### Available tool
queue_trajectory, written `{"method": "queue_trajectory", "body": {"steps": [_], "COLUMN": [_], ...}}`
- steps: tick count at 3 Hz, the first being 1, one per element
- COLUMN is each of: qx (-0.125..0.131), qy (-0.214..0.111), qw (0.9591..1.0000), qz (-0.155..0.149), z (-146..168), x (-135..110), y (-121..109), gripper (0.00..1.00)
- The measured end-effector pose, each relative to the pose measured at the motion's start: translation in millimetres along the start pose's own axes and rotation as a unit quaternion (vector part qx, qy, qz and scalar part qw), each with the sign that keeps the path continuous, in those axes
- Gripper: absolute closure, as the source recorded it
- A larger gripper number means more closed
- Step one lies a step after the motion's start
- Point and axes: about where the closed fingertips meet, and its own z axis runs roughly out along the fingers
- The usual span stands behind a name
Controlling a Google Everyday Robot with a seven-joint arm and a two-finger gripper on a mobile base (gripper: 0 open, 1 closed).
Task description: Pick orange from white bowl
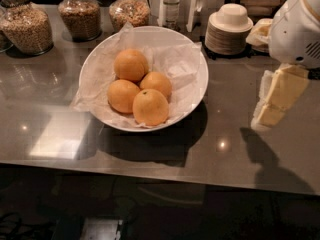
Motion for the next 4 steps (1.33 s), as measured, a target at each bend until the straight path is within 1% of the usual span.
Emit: {"method": "queue_trajectory", "body": {"steps": [1,2,3,4], "qx": [-0.017,-0.034,-0.044,-0.071], "qy": [-0.032,-0.048,-0.061,-0.071], "qw": [0.9991,0.9979,0.9966,0.9945], "qz": [-0.023,-0.026,-0.033,-0.029], "z": [20,37,47,61], "x": [-37,-67,-98,-160], "y": [-6,-15,-23,-25], "gripper": [0.0,0.0,0.0,0.0]}}
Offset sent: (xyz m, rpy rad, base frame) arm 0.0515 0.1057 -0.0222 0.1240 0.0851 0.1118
